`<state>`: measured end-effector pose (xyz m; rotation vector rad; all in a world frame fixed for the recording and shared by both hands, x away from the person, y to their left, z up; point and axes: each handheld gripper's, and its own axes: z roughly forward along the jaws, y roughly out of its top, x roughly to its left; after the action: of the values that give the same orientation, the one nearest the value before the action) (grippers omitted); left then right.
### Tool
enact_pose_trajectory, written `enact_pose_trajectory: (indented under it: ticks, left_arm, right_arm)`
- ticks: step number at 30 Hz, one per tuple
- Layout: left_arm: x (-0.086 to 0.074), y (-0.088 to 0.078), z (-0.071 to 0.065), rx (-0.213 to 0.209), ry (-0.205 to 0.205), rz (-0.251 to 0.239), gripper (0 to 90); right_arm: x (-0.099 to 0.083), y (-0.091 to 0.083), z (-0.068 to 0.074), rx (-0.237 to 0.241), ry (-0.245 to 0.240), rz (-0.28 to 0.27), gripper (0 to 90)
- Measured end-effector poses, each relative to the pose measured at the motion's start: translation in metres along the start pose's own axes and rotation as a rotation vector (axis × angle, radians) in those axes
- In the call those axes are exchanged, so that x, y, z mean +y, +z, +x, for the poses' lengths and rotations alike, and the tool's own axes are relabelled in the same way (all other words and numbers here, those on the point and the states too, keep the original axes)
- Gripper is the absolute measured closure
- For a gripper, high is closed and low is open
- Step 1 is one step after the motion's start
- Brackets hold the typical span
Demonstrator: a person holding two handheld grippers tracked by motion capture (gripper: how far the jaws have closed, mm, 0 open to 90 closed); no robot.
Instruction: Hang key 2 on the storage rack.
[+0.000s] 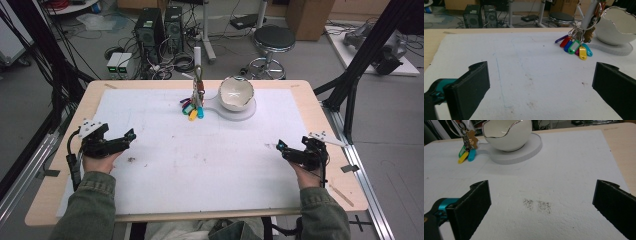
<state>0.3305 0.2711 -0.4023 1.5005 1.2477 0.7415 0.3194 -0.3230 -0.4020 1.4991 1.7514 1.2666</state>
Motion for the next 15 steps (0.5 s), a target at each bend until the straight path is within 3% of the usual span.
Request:
enact_pose_trajectory:
  ticks: [6,10,15]
  left_arm:
    - [-0.007,-0.006,0.003,0.033,-0.004,-0.004,1.6]
    - [-0.012,-0.012,0.006,0.054,-0.032,-0.012,1.6]
    - [-0.015,-0.017,0.006,0.073,-0.028,-0.010,1.6]
  right_arm:
    - [0.000,0.000,0.001,-0.004,0.001,0.001,0.9]
    - [0.000,0.000,0.001,-0.007,0.004,0.002,0.9]
    - [0.000,-0.001,0.001,-0.009,0.004,-0.003,0.9]
